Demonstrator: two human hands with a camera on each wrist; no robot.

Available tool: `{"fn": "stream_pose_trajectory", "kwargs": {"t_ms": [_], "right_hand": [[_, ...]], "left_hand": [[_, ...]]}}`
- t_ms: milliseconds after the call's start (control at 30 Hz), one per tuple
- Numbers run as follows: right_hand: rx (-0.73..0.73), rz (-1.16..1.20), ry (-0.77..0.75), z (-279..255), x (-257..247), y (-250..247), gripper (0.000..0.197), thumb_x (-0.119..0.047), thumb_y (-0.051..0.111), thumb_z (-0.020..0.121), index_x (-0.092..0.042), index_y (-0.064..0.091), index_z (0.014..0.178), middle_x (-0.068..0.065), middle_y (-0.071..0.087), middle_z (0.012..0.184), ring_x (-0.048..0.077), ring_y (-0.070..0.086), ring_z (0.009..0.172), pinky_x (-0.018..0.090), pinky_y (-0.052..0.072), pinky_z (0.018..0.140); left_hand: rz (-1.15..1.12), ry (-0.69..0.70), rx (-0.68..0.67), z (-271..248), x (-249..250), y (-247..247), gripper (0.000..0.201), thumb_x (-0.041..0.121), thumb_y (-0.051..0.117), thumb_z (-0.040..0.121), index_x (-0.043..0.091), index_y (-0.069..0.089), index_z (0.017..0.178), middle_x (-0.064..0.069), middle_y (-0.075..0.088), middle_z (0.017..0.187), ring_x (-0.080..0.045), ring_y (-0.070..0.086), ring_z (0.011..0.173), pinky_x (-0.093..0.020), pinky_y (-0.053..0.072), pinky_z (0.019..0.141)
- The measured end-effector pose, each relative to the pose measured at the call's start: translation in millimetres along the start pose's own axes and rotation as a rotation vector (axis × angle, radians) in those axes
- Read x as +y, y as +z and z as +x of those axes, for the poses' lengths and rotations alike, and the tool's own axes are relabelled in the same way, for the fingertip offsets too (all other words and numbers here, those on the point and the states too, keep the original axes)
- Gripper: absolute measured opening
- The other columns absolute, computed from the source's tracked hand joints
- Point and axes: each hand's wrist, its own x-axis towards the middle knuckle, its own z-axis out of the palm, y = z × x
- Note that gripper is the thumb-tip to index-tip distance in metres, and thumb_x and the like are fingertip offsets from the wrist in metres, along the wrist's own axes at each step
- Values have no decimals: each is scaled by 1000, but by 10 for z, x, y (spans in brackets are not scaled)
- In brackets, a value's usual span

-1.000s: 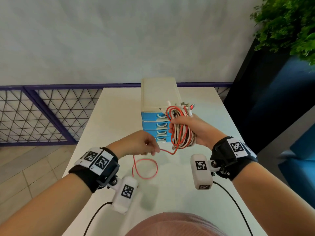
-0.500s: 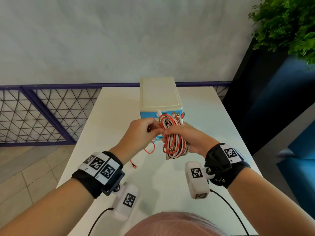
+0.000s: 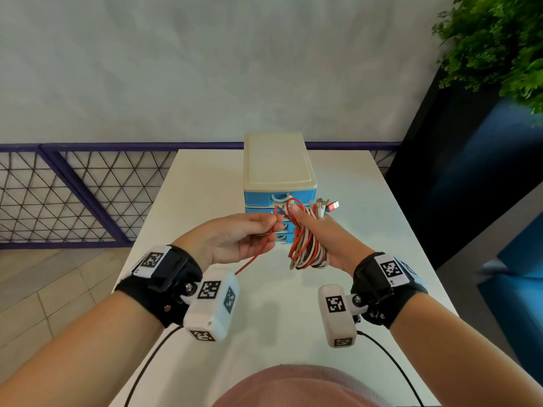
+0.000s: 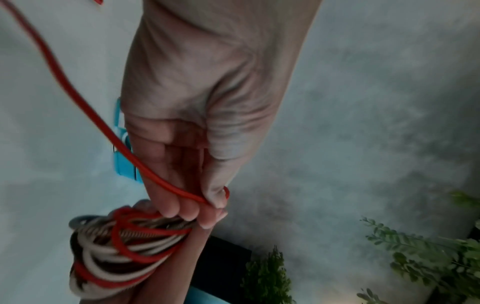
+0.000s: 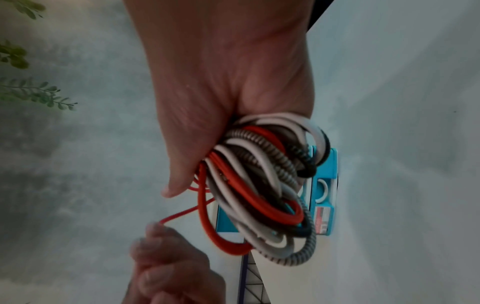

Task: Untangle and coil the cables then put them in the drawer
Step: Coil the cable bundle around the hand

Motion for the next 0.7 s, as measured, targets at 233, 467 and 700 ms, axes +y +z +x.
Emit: {"fn": "stream_pose_trajectory", "kwargs": {"t_ms": [233, 467, 700], "right_hand": [[-185, 198, 64, -46, -31, 144, 62, -59, 49, 88, -13, 56, 129, 16, 68, 118, 27, 68, 104, 32, 56, 81], [-325, 258, 103, -119, -86, 111, 39, -34, 58, 92, -6, 61, 120, 13, 70, 94, 21, 71, 77, 30, 59, 67], [130, 178, -38, 77, -88, -19, 7, -8, 59, 83, -6, 57, 88, 14, 60, 71, 22, 62, 56, 32, 54, 58]], "left_hand": [[91, -89, -9, 74, -76, 228, 11, 18, 65, 86, 10, 69, 81, 2, 72, 66, -3, 66, 55, -15, 56, 59], [154, -85, -15, 63, -130, 271, 13, 19, 67, 85, 10, 71, 77, 0, 71, 65, -4, 65, 52, -15, 56, 51], [229, -46, -120, 36, -261, 166, 32, 42, 47, 95, 21, 52, 71, 9, 35, 54, -5, 23, 40, -15, 24, 38]]}}
